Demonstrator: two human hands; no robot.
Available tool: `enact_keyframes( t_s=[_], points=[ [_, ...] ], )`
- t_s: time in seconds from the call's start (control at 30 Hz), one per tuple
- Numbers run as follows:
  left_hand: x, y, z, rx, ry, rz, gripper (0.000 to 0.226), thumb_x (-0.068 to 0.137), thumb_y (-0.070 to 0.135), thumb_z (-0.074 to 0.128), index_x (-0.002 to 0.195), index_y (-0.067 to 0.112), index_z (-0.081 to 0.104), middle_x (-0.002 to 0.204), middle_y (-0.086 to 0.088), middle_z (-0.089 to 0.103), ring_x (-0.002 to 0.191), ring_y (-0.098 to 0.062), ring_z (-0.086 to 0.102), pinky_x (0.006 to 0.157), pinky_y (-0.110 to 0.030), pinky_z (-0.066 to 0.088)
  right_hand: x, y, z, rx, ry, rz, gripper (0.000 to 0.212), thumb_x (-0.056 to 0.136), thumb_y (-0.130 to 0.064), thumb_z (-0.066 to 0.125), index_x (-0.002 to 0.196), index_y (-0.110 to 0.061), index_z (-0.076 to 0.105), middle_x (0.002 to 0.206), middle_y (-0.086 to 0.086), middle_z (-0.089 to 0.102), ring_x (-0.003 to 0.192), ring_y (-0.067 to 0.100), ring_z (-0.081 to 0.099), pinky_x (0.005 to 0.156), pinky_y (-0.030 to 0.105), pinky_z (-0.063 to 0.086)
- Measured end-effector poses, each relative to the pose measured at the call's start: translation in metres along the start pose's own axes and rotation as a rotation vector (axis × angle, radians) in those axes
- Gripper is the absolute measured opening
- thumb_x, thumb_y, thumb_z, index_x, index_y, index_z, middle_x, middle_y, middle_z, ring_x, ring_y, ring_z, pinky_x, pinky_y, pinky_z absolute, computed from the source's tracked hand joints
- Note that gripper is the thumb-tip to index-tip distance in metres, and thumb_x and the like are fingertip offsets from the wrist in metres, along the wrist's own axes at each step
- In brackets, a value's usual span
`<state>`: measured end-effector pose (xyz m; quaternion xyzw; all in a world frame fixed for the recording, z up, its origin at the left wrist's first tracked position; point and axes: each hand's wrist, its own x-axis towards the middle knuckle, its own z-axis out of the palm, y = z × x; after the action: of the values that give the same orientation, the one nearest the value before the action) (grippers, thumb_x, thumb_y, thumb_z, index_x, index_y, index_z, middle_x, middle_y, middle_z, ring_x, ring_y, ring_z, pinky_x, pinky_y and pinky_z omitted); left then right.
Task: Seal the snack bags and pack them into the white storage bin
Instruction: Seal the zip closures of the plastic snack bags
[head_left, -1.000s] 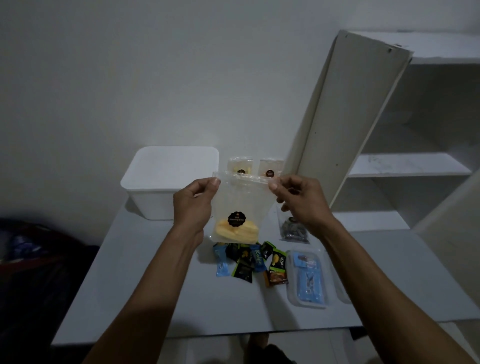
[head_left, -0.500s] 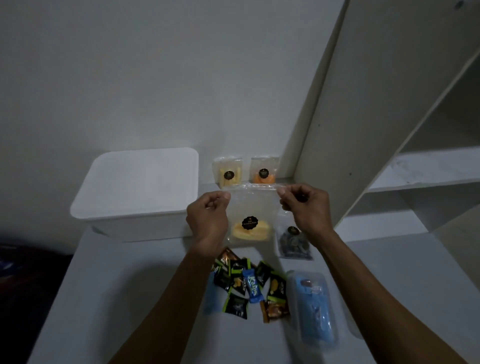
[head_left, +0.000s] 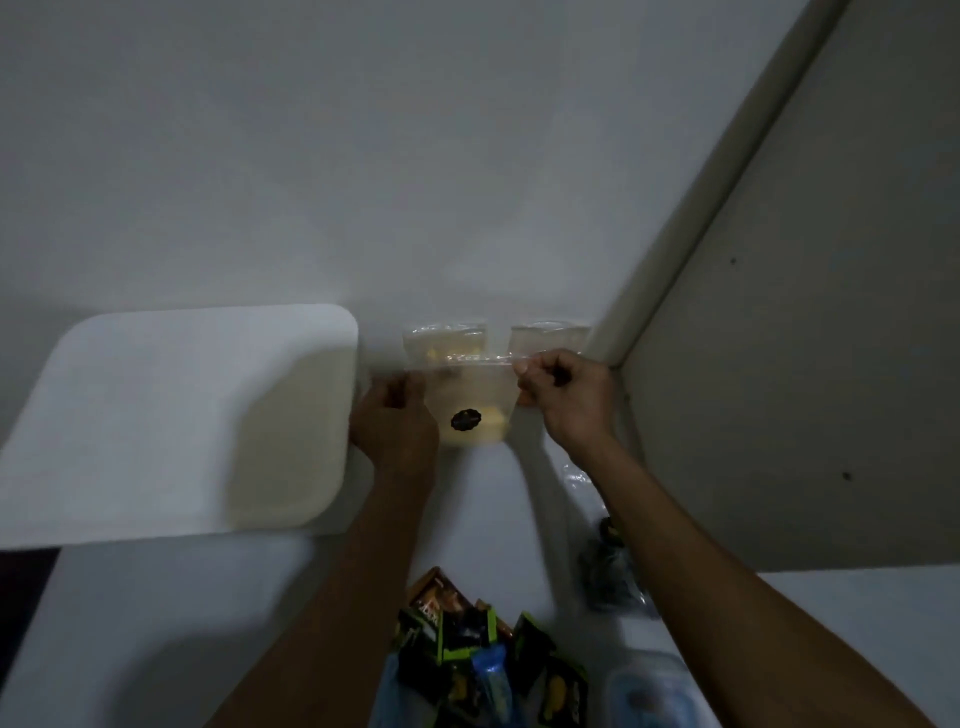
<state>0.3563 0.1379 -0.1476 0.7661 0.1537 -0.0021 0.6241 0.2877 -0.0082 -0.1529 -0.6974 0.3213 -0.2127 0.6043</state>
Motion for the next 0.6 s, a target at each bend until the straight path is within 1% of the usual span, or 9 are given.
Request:
enact_keyframes(
  t_s=[0.1,0.17,0.2,0.23,0.3,0.37,0.43,0.53,0.6],
  points=[
    [0.014,-0.007,0.013,0.022,0.04,-0.025,0.004,0.088,0.015,0.067,0.084,0.016,0.067,0.07,0.006,0.061,0.067,-0.011,0.056,0.06,-0.006,0.042,0.018,0.013,0.013,0.035,-0.02,0.026,0.012,0.084,-0.022,0.077,0.077,-0.014,0.072,0.069,0.007,0.068,0.067,0.02,0.063,0.069,0.053,0.059],
    [0.02,-0.008,0.018,0.04,0.091,-0.024,0.006,0.085,0.014,0.066,0.088,0.015,0.071,0.075,0.003,0.066,0.074,-0.015,0.061,0.07,-0.02,0.048,0.027,0.017,0.021,0.067,-0.016,0.056,0.015,0.083,-0.023,0.078,0.08,-0.01,0.072,0.068,0.008,0.067,0.063,0.018,0.06,0.065,0.045,0.058],
    [0.023,-0.007,0.02,0.062,0.107,-0.023,0.01,0.084,0.014,0.065,0.09,0.014,0.073,0.08,0.001,0.068,0.077,-0.015,0.062,0.073,-0.023,0.049,0.032,0.018,0.024,0.078,-0.011,0.066,0.016,0.082,-0.024,0.078,0.081,-0.009,0.072,0.068,0.008,0.067,0.06,0.017,0.058,0.063,0.039,0.054],
    [0.025,-0.007,0.023,0.066,0.115,-0.028,0.012,0.083,0.014,0.064,0.092,0.014,0.073,0.083,0.001,0.069,0.079,-0.015,0.062,0.075,-0.023,0.049,0.037,0.019,0.027,0.079,-0.008,0.063,0.018,0.082,-0.025,0.078,0.081,-0.008,0.071,0.068,0.007,0.067,0.058,0.016,0.057,0.063,0.036,0.052],
    [0.031,-0.007,0.027,0.054,0.118,-0.044,0.013,0.08,0.015,0.066,0.091,0.014,0.073,0.083,0.001,0.069,0.079,-0.014,0.062,0.076,-0.023,0.05,0.044,0.018,0.033,0.035,0.011,0.043,0.016,0.082,-0.023,0.078,0.084,-0.008,0.072,0.07,0.004,0.067,0.062,0.013,0.059,0.064,0.035,0.056],
    [0.035,-0.007,0.03,0.053,0.123,-0.052,0.01,0.078,0.018,0.067,0.088,0.017,0.072,0.081,0.001,0.07,0.077,-0.015,0.063,0.076,-0.025,0.052,0.049,0.018,0.036,0.005,0.026,0.026,0.013,0.083,-0.02,0.078,0.088,-0.009,0.074,0.07,0.001,0.067,0.067,0.011,0.062,0.074,0.036,0.059],
    [0.038,-0.006,0.033,0.055,0.116,-0.048,0.013,0.078,0.019,0.068,0.091,0.017,0.072,0.081,0.002,0.069,0.08,-0.016,0.064,0.076,-0.025,0.052,0.051,0.019,0.035,-0.005,0.024,0.032,0.014,0.083,-0.019,0.078,0.093,-0.01,0.074,0.066,-0.005,0.063,0.069,0.012,0.062,0.078,0.035,0.059],
    [0.037,-0.009,0.033,0.031,0.069,-0.095,0.025,0.08,0.018,0.07,0.102,0.005,0.068,0.09,-0.008,0.07,0.087,-0.022,0.066,0.073,-0.02,0.046,0.047,0.021,0.029,0.05,0.02,0.078,0.019,0.082,-0.019,0.077,0.099,-0.012,0.072,0.069,-0.001,0.062,0.07,0.016,0.063,0.074,0.037,0.057],
    [0.031,-0.013,0.031,0.025,0.068,-0.103,0.024,0.079,0.021,0.071,0.096,0.006,0.062,0.093,-0.014,0.07,0.091,-0.028,0.067,0.077,-0.027,0.051,0.037,0.021,0.018,0.037,0.051,0.071,0.017,0.084,-0.015,0.075,0.1,-0.011,0.071,0.072,0.0,0.064,0.069,0.013,0.062,0.071,0.033,0.057]
  ],
)
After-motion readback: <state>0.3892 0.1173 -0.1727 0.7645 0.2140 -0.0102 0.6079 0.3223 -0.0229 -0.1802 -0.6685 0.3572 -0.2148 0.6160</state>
